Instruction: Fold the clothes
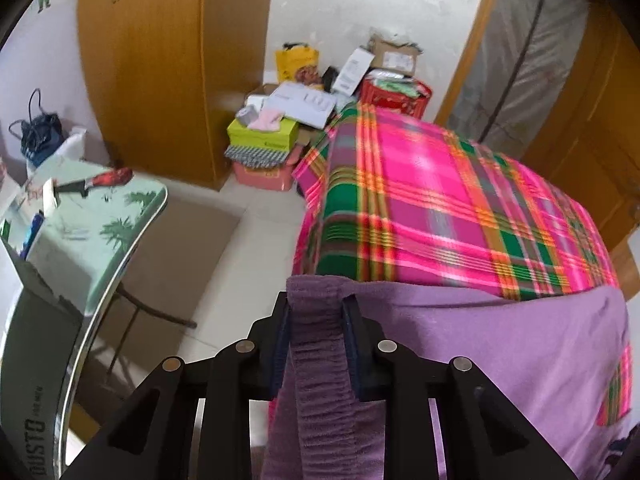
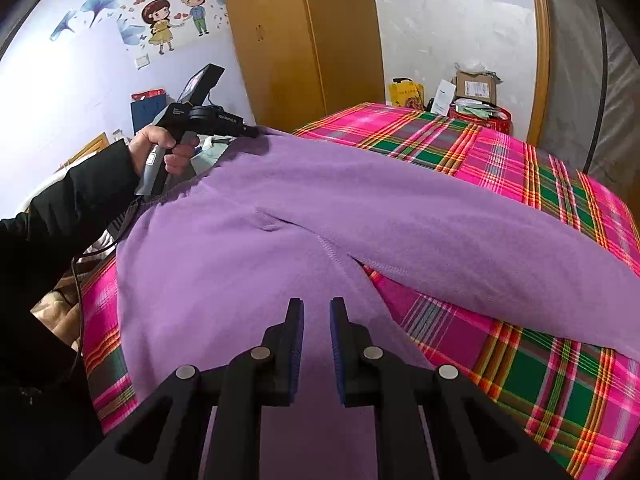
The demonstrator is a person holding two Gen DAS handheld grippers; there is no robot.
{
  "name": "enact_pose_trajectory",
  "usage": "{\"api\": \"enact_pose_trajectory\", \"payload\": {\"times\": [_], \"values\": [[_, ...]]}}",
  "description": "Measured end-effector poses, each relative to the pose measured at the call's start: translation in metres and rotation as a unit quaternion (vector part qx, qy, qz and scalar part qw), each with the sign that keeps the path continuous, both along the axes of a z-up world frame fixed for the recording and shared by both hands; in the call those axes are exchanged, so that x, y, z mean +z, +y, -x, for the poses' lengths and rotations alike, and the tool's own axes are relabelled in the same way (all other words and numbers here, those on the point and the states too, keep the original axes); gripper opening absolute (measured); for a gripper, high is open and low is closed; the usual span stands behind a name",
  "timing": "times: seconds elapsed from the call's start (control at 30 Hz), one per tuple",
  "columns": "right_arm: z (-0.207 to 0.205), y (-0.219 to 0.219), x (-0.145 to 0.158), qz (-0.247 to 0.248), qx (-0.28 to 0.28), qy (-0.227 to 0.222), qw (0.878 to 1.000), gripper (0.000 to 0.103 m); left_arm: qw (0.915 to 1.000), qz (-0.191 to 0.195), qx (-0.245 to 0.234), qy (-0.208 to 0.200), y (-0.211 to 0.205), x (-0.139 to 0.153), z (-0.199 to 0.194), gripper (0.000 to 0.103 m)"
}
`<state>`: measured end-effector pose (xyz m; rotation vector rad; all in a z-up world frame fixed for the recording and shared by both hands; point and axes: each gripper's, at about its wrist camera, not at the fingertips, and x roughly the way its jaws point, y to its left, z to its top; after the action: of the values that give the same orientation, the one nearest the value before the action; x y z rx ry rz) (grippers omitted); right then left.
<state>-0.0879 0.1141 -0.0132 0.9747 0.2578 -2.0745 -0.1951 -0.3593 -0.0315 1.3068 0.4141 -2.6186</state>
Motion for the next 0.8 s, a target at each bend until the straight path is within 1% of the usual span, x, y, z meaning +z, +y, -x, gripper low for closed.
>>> {"api": "enact_pose_trajectory", "payload": {"times": [0.03, 0.07, 0.13, 0.17, 0.2, 0.27, 0.37, 0.4, 0.47, 0.63, 0.7, 0.77, 0.8], "values": [[0.001, 0.000, 0.000, 0.000, -0.002, -0.001, 1.000, 0.013, 0.9999, -0.007, -0.005, -0.010, -0.001, -0.005, 0.004, 0.026], [0.001, -0.001, -0.001, 0.000, -0.003, -0.001, 1.000, 0.013, 0.9998, -0.013, -0.007, -0.017, -0.002, -0.008, 0.005, 0.028], [0.000, -0.001, -0.001, 0.001, -0.005, -0.002, 1.000, 0.013, 0.9993, -0.034, -0.008, -0.014, -0.008, -0.009, -0.002, 0.029], [0.000, -0.001, 0.000, 0.002, -0.006, -0.002, 1.000, 0.013, 0.9989, -0.045, -0.009, -0.009, -0.012, -0.008, -0.006, 0.032], [-0.001, -0.001, 0.000, 0.004, -0.006, -0.002, 1.000, 0.013, 0.9987, -0.050, -0.009, -0.003, -0.014, -0.005, -0.012, 0.040], [-0.002, 0.001, -0.001, 0.006, -0.007, -0.002, 1.000, 0.013, 0.9981, -0.060, -0.006, 0.013, -0.019, 0.003, -0.027, 0.044], [-0.005, 0.002, -0.002, 0.008, -0.010, -0.004, 1.000, 0.013, 0.9979, -0.056, 0.004, 0.034, -0.021, 0.017, -0.053, 0.043], [-0.006, 0.003, -0.003, 0.009, -0.011, -0.005, 1.000, 0.013, 0.9974, -0.062, 0.000, 0.038, -0.020, 0.020, -0.064, 0.043], [-0.007, 0.004, -0.003, 0.012, -0.012, -0.006, 1.000, 0.013, 0.9973, -0.062, -0.007, 0.038, -0.014, 0.023, -0.080, 0.043], [-0.010, 0.006, -0.004, 0.019, -0.011, -0.008, 1.000, 0.013, 0.9965, -0.049, -0.066, 0.011, 0.021, 0.005, -0.119, 0.043], [-0.012, 0.006, -0.005, 0.019, -0.012, -0.009, 1.000, 0.013, 0.9954, -0.042, -0.087, 0.001, 0.033, -0.003, -0.126, 0.043], [-0.013, 0.006, -0.005, 0.020, -0.012, -0.008, 1.000, 0.013, 0.9954, -0.027, -0.092, -0.001, 0.040, -0.009, -0.131, 0.043], [-0.014, 0.005, -0.005, 0.020, -0.012, -0.008, 1.000, 0.013, 0.9956, -0.025, -0.091, 0.002, 0.040, -0.010, -0.133, 0.043]]}}
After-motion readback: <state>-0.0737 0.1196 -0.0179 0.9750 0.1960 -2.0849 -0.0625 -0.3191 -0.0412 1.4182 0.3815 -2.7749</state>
